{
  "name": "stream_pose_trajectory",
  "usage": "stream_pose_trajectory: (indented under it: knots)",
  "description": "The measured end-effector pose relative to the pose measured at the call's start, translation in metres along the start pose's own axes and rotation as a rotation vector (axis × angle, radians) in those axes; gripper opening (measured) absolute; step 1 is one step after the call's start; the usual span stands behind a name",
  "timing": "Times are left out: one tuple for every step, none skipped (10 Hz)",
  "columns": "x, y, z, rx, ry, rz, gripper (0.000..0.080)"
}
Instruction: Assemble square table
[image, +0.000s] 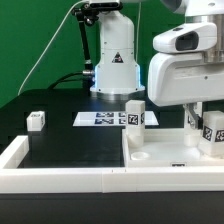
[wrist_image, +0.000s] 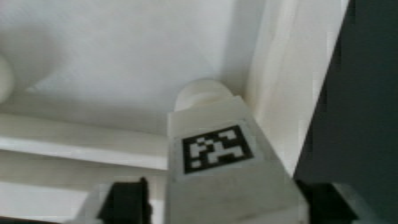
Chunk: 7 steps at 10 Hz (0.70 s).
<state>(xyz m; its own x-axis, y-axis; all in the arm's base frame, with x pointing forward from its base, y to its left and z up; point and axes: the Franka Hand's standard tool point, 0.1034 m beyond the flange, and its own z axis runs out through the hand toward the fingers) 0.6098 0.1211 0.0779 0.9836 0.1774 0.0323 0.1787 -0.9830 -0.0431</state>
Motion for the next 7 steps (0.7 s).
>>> stream_pose_trajectory:
  knots:
    - [0.0000, 0.0005, 0.0000, 0.000, 0.000, 0.001, 0.0290]
    - [0.0000, 0.0005, 0.0000, 0.000, 0.000, 0.010, 0.0290]
    - [0.0000, 0.0006, 0.0000, 0.000, 0.000, 0.011, 0.0290]
    - [0.0001, 0.0005, -0.0001, 0.002, 0.000, 0.066, 0.0290]
    - [0.0006, 0.0012, -0.0002, 0.004, 0.006, 0.172, 0.0290]
    - [0.0011, 0.0029, 0.0003, 0.014, 0.032, 0.298, 0.0290]
    - [0.0004, 0.0025, 0.0008, 0.020, 0.047, 0.404, 0.0290]
